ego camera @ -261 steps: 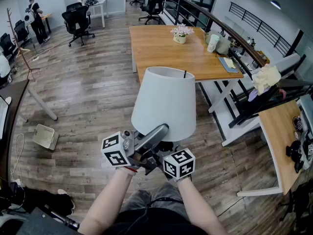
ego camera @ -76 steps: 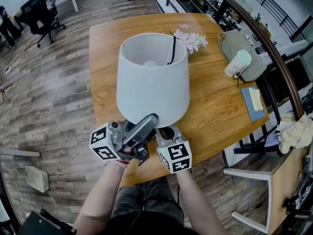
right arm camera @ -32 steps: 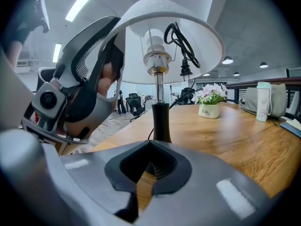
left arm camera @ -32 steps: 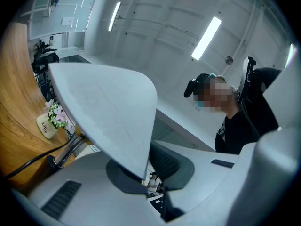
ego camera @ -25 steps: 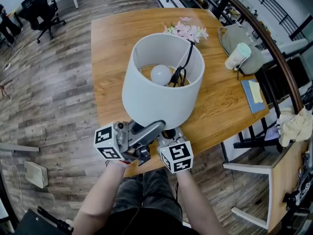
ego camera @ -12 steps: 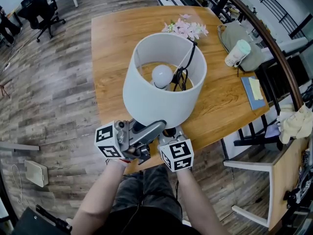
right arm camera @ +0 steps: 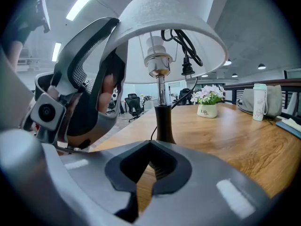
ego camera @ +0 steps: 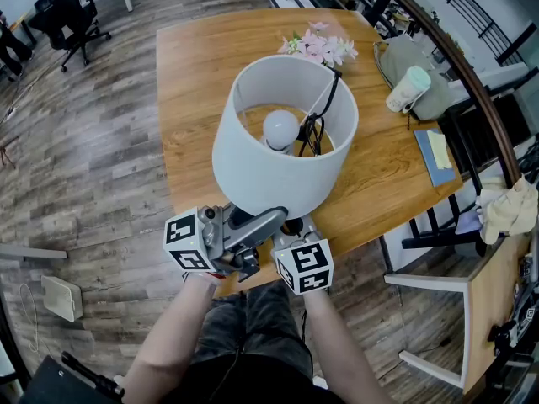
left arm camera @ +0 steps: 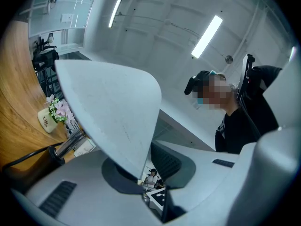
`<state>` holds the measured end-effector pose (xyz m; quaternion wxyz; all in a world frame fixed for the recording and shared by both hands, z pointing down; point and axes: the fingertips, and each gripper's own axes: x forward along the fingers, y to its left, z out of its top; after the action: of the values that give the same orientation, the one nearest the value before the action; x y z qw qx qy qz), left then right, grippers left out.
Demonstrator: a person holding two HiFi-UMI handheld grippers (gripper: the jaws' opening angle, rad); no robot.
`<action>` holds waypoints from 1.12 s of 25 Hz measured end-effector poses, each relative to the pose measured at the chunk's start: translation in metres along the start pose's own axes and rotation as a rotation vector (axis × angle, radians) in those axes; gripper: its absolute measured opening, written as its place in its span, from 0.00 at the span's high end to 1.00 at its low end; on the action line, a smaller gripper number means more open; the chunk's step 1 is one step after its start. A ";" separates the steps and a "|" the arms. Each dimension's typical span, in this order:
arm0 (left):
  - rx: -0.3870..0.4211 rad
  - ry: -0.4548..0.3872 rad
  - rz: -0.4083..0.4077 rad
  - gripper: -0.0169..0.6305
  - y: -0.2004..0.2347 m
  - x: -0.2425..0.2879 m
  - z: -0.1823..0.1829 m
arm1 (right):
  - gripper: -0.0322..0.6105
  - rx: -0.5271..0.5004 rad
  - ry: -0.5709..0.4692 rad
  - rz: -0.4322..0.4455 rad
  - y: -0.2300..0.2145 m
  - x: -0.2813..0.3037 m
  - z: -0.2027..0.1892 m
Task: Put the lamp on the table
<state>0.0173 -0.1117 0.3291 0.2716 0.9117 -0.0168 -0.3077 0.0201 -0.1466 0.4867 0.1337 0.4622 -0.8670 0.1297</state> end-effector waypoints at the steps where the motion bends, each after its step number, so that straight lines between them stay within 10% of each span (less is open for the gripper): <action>1: 0.002 0.003 -0.002 0.92 -0.001 0.000 0.000 | 0.94 0.001 -0.001 -0.002 0.000 -0.001 0.001; 28: 0.098 0.260 0.040 0.82 0.000 -0.003 -0.047 | 0.94 0.001 -0.018 -0.039 -0.004 -0.013 -0.006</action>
<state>0.0419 -0.0885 0.3622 0.2327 0.9556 -0.0147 -0.1802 0.0308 -0.1367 0.4885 0.1282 0.4804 -0.8588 0.1235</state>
